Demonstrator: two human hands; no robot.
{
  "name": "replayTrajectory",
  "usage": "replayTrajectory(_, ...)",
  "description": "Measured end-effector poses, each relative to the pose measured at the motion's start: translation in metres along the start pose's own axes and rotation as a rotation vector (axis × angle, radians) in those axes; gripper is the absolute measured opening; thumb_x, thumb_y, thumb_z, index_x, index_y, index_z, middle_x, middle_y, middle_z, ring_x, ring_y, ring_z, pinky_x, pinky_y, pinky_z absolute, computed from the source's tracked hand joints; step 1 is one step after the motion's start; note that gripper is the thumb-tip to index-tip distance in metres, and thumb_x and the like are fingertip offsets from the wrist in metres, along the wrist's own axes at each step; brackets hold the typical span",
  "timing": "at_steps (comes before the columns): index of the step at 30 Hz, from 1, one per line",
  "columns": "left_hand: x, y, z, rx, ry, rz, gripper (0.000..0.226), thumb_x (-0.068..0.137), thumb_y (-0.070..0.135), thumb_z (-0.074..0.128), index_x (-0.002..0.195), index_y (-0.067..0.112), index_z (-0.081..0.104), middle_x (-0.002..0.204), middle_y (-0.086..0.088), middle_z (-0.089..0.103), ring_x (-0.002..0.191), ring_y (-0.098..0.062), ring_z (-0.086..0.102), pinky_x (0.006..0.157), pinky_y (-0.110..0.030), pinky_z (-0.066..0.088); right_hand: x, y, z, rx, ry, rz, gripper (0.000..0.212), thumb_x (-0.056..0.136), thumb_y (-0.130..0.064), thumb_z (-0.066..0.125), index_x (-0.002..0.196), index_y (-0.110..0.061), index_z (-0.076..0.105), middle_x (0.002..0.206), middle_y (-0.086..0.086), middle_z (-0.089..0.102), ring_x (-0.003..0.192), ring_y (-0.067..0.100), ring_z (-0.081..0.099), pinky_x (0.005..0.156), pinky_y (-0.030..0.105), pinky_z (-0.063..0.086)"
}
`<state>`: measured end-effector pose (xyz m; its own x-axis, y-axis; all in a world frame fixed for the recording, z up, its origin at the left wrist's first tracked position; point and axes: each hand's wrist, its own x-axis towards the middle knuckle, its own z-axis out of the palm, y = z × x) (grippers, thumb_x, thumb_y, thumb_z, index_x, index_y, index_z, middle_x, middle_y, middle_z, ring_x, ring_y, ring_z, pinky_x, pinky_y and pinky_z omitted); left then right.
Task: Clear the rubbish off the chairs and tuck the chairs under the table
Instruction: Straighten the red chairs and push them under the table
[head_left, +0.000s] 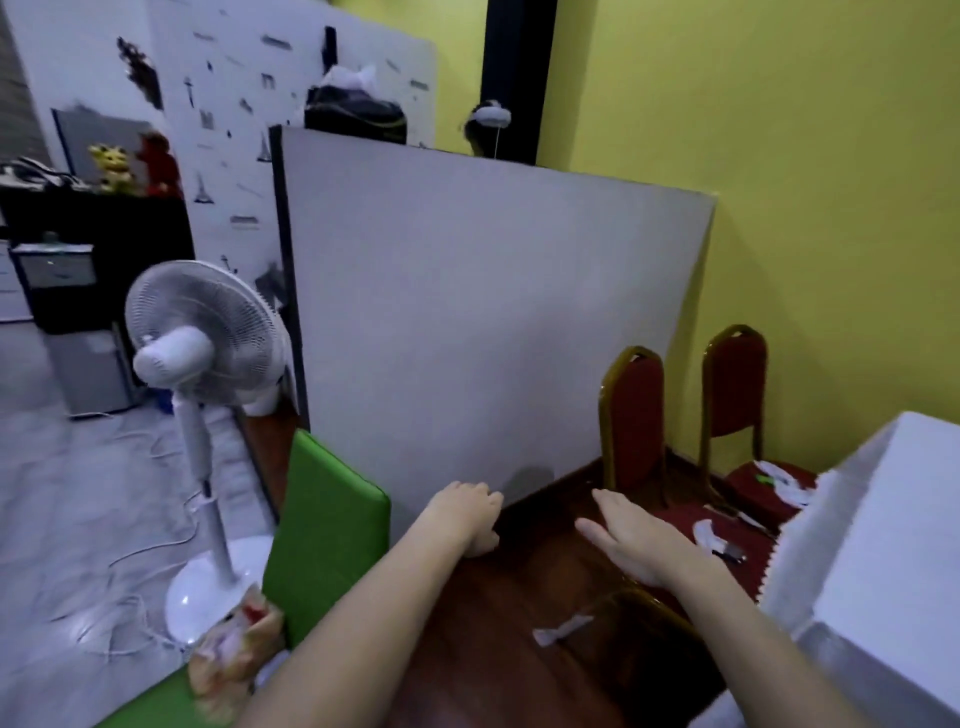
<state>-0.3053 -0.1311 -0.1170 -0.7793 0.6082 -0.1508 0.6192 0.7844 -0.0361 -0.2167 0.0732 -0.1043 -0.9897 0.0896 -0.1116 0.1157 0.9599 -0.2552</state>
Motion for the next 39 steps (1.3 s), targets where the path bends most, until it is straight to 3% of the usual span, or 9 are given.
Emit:
replayTrajectory(4, 0.058, -0.04, 0.0, -0.047, -0.056, -0.042, 0.051, 0.093, 0.032, 0.051, 0.136, 0.005, 0.041, 0.141, -0.02, 0.045, 0.13, -0.037, 0.046, 0.107, -0.043, 0.036, 0.068, -0.005, -0.002, -0.021, -0.006, 0.005, 0.069, 0.097, -0.051, 0.029, 0.15, -0.01, 0.013, 0.159, 0.008, 0.015, 0.146, 0.021, 0.016, 0.116, 0.036, 0.021)
replayTrajectory(8, 0.113, -0.051, 0.0, -0.064, -0.094, 0.005, 0.052, 0.093, 0.032, 0.051, 0.137, 0.006, 0.04, 0.14, -0.019, 0.045, 0.128, -0.037, 0.048, 0.103, -0.046, 0.042, 0.116, 0.018, -0.003, -0.068, 0.026, 0.032, 0.069, 0.095, -0.055, 0.031, 0.149, -0.012, 0.02, 0.156, 0.007, 0.025, 0.141, 0.023, 0.029, 0.11, 0.039, 0.033)
replayTrajectory(17, 0.281, -0.068, -0.011, 0.003, -0.134, 0.071, 0.05, 0.093, 0.031, 0.051, 0.137, 0.009, 0.041, 0.138, -0.016, 0.047, 0.125, -0.036, 0.049, 0.099, -0.045, 0.044, 0.245, 0.113, -0.011, -0.073, 0.03, 0.179, 0.067, 0.096, -0.054, 0.028, 0.146, -0.01, 0.023, 0.149, 0.008, 0.034, 0.133, 0.026, 0.039, 0.105, 0.043, 0.039)
replayTrajectory(25, 0.464, -0.063, -0.1, -0.004, -0.14, 0.148, 0.044, 0.095, 0.027, 0.048, 0.133, 0.005, 0.043, 0.136, -0.019, 0.048, 0.124, -0.038, 0.048, 0.097, -0.043, 0.042, 0.383, 0.213, -0.099, 0.035, 0.081, 0.339, 0.068, 0.095, -0.055, 0.03, 0.146, -0.009, 0.025, 0.147, 0.01, 0.038, 0.132, 0.026, 0.04, 0.104, 0.043, 0.04)
replayTrajectory(32, 0.545, -0.055, -0.175, -0.015, -0.187, 0.22, 0.047, 0.095, 0.03, 0.049, 0.135, 0.007, 0.042, 0.137, -0.018, 0.047, 0.124, -0.036, 0.047, 0.098, -0.042, 0.042, 0.44, 0.252, -0.165, 0.081, -0.018, 0.418, 0.066, 0.095, -0.053, 0.03, 0.145, -0.01, 0.026, 0.147, 0.01, 0.038, 0.133, 0.027, 0.039, 0.106, 0.042, 0.038)
replayTrajectory(35, 0.584, -0.06, -0.191, -0.022, -0.139, 0.249, 0.046, 0.094, 0.029, 0.05, 0.134, 0.007, 0.042, 0.137, -0.019, 0.047, 0.126, -0.036, 0.047, 0.1, -0.043, 0.041, 0.477, 0.271, -0.192, 0.085, 0.002, 0.431, 0.065, 0.096, -0.052, 0.029, 0.145, -0.009, 0.025, 0.147, 0.012, 0.037, 0.134, 0.028, 0.038, 0.106, 0.044, 0.037)
replayTrajectory(39, 0.649, -0.073, -0.19, 0.002, -0.191, 0.289, 0.047, 0.093, 0.028, 0.051, 0.135, 0.007, 0.042, 0.137, -0.018, 0.046, 0.125, -0.036, 0.047, 0.098, -0.045, 0.043, 0.527, 0.29, -0.196, 0.087, 0.017, 0.461, 0.064, 0.097, -0.051, 0.029, 0.144, -0.009, 0.027, 0.146, 0.012, 0.037, 0.133, 0.028, 0.039, 0.106, 0.043, 0.037)
